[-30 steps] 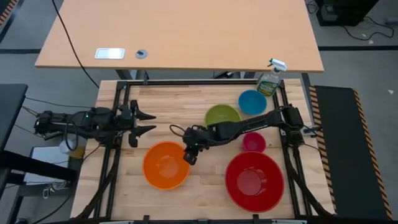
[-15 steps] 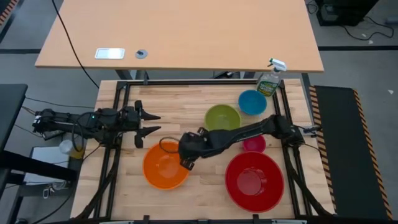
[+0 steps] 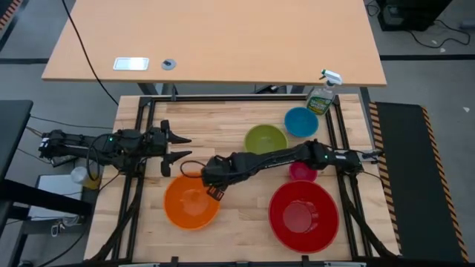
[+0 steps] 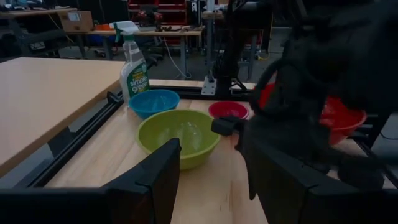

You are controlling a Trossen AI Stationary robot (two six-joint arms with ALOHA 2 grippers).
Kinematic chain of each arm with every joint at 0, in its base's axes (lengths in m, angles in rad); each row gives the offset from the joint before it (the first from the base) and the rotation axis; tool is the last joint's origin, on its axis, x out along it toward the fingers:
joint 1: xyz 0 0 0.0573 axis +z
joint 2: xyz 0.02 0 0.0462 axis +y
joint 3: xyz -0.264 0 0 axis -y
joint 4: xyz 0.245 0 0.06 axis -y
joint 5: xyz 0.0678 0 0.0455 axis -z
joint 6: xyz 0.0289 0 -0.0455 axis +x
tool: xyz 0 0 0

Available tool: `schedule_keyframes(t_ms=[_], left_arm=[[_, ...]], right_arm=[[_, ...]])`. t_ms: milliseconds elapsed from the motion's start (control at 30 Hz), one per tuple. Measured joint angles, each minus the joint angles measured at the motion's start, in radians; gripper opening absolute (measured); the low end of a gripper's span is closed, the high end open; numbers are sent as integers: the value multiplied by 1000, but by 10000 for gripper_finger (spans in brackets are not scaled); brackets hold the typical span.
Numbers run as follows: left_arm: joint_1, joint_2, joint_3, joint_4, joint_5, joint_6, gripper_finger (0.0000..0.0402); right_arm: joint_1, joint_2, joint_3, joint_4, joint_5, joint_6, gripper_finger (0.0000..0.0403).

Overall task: Nest bowls inside each other
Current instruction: Stack the orange bowl on the red bowl

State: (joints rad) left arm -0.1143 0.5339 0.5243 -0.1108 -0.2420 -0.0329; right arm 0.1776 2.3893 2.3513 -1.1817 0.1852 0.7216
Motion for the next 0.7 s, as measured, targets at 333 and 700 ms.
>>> schedule_keyframes(t_ms=[333,700], left_arm=[[0,-8,0,4,0,-5,192],[0,-12,0,1,1,-8,192]], right_arm=[[8,18,-3,72,-39,9,165],[5,68,-24,109,-64,-11,165]])
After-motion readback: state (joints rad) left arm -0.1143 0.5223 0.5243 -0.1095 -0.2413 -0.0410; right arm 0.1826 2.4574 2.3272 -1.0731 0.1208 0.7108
